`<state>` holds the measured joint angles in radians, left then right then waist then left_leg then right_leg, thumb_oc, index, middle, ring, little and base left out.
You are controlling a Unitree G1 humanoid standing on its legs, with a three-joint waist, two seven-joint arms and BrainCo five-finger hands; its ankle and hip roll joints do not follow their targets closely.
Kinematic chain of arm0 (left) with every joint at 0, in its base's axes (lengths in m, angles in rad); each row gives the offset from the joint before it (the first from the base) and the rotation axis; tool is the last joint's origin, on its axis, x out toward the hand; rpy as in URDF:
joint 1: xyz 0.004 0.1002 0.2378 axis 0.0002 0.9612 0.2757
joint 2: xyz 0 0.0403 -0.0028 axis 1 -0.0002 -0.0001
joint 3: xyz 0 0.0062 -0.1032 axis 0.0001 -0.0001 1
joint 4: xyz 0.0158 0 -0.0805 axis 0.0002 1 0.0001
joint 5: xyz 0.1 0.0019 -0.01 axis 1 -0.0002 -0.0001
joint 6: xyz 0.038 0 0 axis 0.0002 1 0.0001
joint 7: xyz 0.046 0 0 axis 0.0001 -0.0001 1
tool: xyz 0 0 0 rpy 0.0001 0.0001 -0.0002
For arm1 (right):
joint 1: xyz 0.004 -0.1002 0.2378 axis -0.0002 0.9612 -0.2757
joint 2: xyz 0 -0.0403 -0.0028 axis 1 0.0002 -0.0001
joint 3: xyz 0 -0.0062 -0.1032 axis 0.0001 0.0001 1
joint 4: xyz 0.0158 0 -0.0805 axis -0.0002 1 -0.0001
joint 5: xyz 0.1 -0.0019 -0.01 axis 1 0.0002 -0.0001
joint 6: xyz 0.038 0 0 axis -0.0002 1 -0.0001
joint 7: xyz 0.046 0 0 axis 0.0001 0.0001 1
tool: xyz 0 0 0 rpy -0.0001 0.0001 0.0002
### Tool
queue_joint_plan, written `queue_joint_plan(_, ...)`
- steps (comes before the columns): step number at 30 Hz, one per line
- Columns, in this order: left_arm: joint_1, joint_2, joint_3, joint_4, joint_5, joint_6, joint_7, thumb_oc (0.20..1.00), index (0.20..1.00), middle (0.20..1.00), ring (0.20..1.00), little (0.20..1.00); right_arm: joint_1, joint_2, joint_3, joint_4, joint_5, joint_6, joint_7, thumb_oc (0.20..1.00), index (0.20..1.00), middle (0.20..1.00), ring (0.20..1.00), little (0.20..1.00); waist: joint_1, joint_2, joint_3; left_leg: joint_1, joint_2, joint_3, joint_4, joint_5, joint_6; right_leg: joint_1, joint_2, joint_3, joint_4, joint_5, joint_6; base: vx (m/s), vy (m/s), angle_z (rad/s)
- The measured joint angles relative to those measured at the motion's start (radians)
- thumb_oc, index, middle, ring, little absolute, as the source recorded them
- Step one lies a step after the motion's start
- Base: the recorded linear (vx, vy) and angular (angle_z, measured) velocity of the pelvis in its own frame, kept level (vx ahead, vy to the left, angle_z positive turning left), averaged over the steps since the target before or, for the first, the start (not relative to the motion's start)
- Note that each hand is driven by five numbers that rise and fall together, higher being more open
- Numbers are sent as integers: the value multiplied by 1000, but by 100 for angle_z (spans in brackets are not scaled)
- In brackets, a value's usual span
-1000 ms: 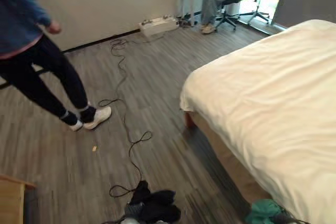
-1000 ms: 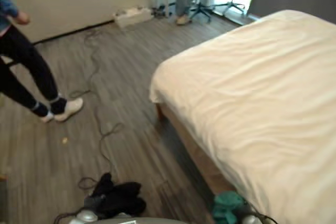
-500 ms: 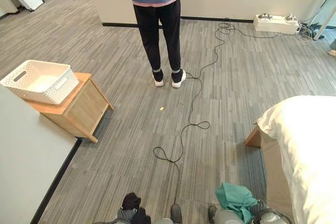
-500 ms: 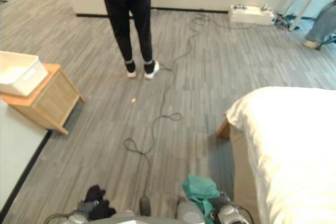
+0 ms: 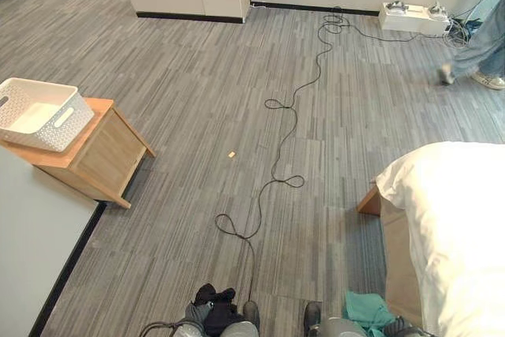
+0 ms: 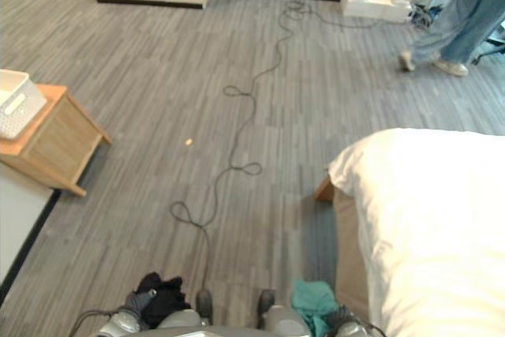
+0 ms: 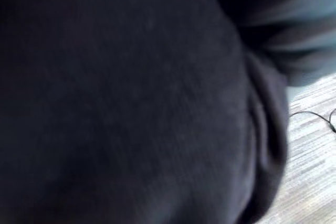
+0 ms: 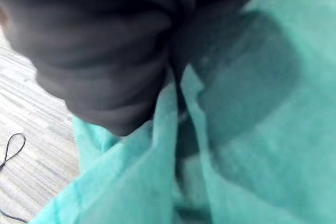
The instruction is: Tidy up the quilt and then pick up the clothes from the bed and put them into the laundry hamper.
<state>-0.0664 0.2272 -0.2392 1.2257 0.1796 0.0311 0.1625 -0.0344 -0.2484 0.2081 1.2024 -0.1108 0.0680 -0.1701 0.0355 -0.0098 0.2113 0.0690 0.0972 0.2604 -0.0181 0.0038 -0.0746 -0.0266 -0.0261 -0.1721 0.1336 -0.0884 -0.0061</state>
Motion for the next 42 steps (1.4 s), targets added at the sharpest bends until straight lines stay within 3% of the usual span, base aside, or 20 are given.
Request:
queue_joint_plan(3,-14,6,31,8,-5,1,18,200,200,200,200,200,10,0,-3,-55,-2,-4,-6,200,200,200,200,200,22,-33,26,-173,34,-39,414,-6,-33,42,-12,27,-37,11,-32,105,-93,-56)
queue_joint_plan(5,0,-19,26,-5,-12,0,31,200,200,200,200,200,10,-37,-2,-87,-2,-1,-15,200,200,200,200,200,25,-12,35,-265,40,-105,549,8,-52,105,3,59,-93,24,-68,256,-9,-30)
queue_joint_plan(8,-8,-32,9,-23,-20,0,38,200,200,200,200,200,4,-73,5,-91,-4,1,-25,200,200,200,200,200,29,13,44,-293,15,-98,390,20,-33,143,5,76,-143,43,-75,353,121,-31)
queue_joint_plan(11,-15,-34,3,-36,-19,-2,38,200,200,200,200,200,-9,-86,43,-62,-7,1,-25,200,200,200,200,200,33,32,41,-251,-17,-50,-31,102,-36,187,34,91,-222,50,-38,444,127,-13)
queue_joint_plan(14,-26,-37,7,-26,-17,-1,35,200,200,200,200,200,-19,-79,47,-43,-8,1,-23,200,200,200,200,200,49,19,51,-291,-20,22,-67,173,-4,227,47,87,-217,28,-53,395,87,-15)
queue_joint_plan(17,6,-38,47,13,-9,4,33,200,200,200,200,200,-11,-65,72,-6,-15,-1,-22,200,200,200,200,200,51,-17,20,-250,-35,84,-65,198,56,303,38,86,-215,-36,8,468,90,-14)
queue_joint_plan(18,11,-40,51,19,-8,3,33,200,200,200,200,200,0,-66,77,15,-24,-4,-22,200,200,200,200,200,56,-6,13,-220,-32,81,-65,151,57,323,46,89,-187,-63,20,583,185,-15)
queue_joint_plan(19,8,-28,48,45,-8,10,32,200,200,200,200,200,-4,-44,76,36,-42,-6,-25,200,200,200,200,200,55,-17,5,-191,-33,66,-60,211,120,300,48,67,-39,-126,76,426,165,-5)
queue_joint_plan(21,-15,-23,28,47,-8,17,32,200,200,200,200,200,-5,-31,75,25,-43,-8,-23,200,200,200,200,200,44,-26,3,-159,-21,50,-56,160,133,40,-4,44,516,-107,149,359,138,30)
queue_joint_plan(22,-15,-11,14,42,-8,17,31,200,200,200,200,200,1,-21,74,19,-43,-6,-24,200,200,200,200,200,28,-49,-2,-129,-50,32,-57,158,149,-47,-59,36,713,-105,153,558,136,61)
queue_joint_plan(24,-46,19,-32,42,1,21,32,200,200,200,200,200,11,0,78,11,-42,-4,-22,200,200,200,200,200,-1,-68,1,-66,-93,-44,-63,126,180,-168,-67,94,805,-112,152,601,34,97)
queue_joint_plan(26,-109,32,-46,40,1,20,34,200,200,200,200,200,10,2,71,-18,-33,-18,-24,200,200,200,200,200,-54,-44,27,-31,-90,-156,-64,118,179,-217,33,157,556,-124,130,534,-65,173)
queue_joint_plan(28,-144,32,-53,23,1,16,35,200,200,200,200,200,21,0,63,-24,-3,-22,-24,200,200,200,200,200,-67,-54,29,10,-120,-206,-64,91,172,-231,34,208,337,-116,129,555,-119,139)
queue_joint_plan(30,-158,28,-59,5,0,8,37,200,200,200,200,200,-11,-11,59,-21,17,-26,-26,200,200,200,200,200,-55,-64,26,46,-163,-231,-68,-4,173,-269,-10,252,26,-55,139,610,-188,71)
queue_joint_plan(33,-149,12,-69,12,0,12,34,200,200,200,200,200,-25,-2,21,-21,43,-27,-21,200,200,200,200,200,-68,-56,24,104,-173,-282,-63,-51,165,-262,-64,227,-125,40,137,608,-195,73)
queue_joint_plan(35,-70,3,-67,24,-2,10,31,200,200,200,200,200,-29,5,18,7,41,-18,-16,200,200,200,200,200,-65,-23,10,207,-130,-295,-61,-132,131,-220,-47,185,-33,115,101,542,-225,31)
queue_joint_plan(37,-11,-13,-57,44,-5,12,28,200,200,200,200,200,15,4,18,12,37,-19,-10,200,200,200,200,200,-91,3,-26,219,-79,-295,91,-176,58,-144,-23,129,-17,192,66,423,-283,59)
queue_joint_plan(39,-11,-24,-22,65,-5,-2,17,200,200,200,200,200,15,-11,8,34,33,-18,7,200,200,200,200,200,-78,-12,-40,30,-52,-245,487,-157,23,-80,-21,85,-58,177,27,323,-276,38)
queue_joint_plan(40,-22,-28,7,70,-9,-1,13,200,200,200,200,200,-3,-31,5,24,33,-16,14,200,200,200,200,200,-57,-10,-41,-110,-27,-220,725,-94,10,-58,-14,73,-64,153,-9,413,-254,24)
queue_joint_plan(42,-40,-13,30,68,-10,0,9,200,200,200,200,200,-46,-39,22,38,34,-6,22,200,200,200,200,200,-26,-30,-15,-253,46,-109,894,-87,0,18,-12,57,-116,102,-68,512,-186,37)
